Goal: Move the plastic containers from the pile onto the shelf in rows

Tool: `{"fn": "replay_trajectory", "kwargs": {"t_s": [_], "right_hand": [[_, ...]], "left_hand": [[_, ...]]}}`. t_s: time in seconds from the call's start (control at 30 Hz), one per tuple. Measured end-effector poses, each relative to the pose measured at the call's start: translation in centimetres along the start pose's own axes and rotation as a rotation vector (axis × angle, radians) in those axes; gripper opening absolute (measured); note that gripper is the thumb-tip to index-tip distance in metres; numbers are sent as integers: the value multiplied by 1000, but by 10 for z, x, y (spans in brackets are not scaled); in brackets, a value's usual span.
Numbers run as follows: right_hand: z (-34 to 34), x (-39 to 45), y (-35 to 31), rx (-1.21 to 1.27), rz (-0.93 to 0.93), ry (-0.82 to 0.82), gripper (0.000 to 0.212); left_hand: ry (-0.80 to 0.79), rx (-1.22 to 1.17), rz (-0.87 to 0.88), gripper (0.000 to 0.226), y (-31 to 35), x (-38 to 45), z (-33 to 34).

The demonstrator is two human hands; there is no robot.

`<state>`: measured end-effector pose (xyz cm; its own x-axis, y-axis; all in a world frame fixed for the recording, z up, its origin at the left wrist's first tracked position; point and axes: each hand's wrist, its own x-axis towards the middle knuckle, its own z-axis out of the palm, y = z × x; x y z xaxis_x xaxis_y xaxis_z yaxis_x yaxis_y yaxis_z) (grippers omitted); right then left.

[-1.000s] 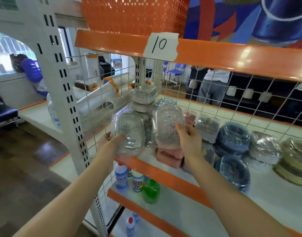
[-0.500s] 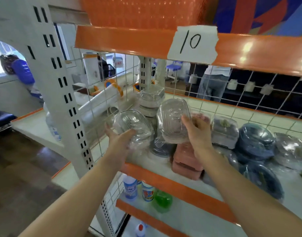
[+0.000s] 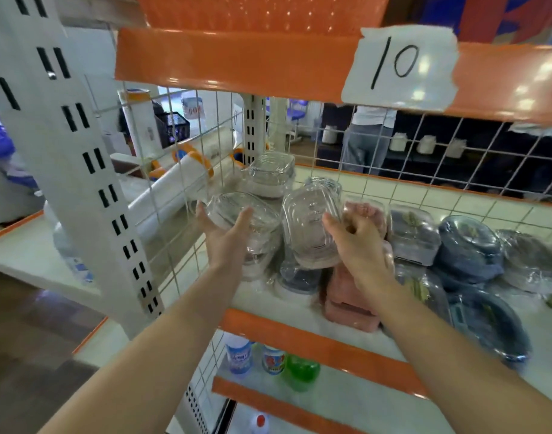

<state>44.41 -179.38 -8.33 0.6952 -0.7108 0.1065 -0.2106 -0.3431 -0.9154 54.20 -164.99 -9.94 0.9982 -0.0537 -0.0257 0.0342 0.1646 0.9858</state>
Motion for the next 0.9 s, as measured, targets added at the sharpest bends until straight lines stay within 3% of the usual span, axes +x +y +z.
{"fn": "replay_trajectory", "kwargs": {"t_s": [0.2, 0.3, 0.5, 0.73, 0.9], "right_hand": [[3, 12, 1, 10, -51, 0, 41], [4, 20, 2, 54, -58, 14, 38], [8, 30, 3, 78, -55, 6, 35], [3, 37, 4, 52, -63, 31, 27], [3, 38, 7, 71, -67, 37, 31]], "left_hand": [[-24, 122, -88, 59, 8, 20, -10], [19, 212, -50, 42, 7, 28, -13], [140, 322, -15, 45, 7, 32, -21], [-88, 300, -100, 62, 13, 34, -27], [32, 113, -29, 53, 7, 24, -20]]}}
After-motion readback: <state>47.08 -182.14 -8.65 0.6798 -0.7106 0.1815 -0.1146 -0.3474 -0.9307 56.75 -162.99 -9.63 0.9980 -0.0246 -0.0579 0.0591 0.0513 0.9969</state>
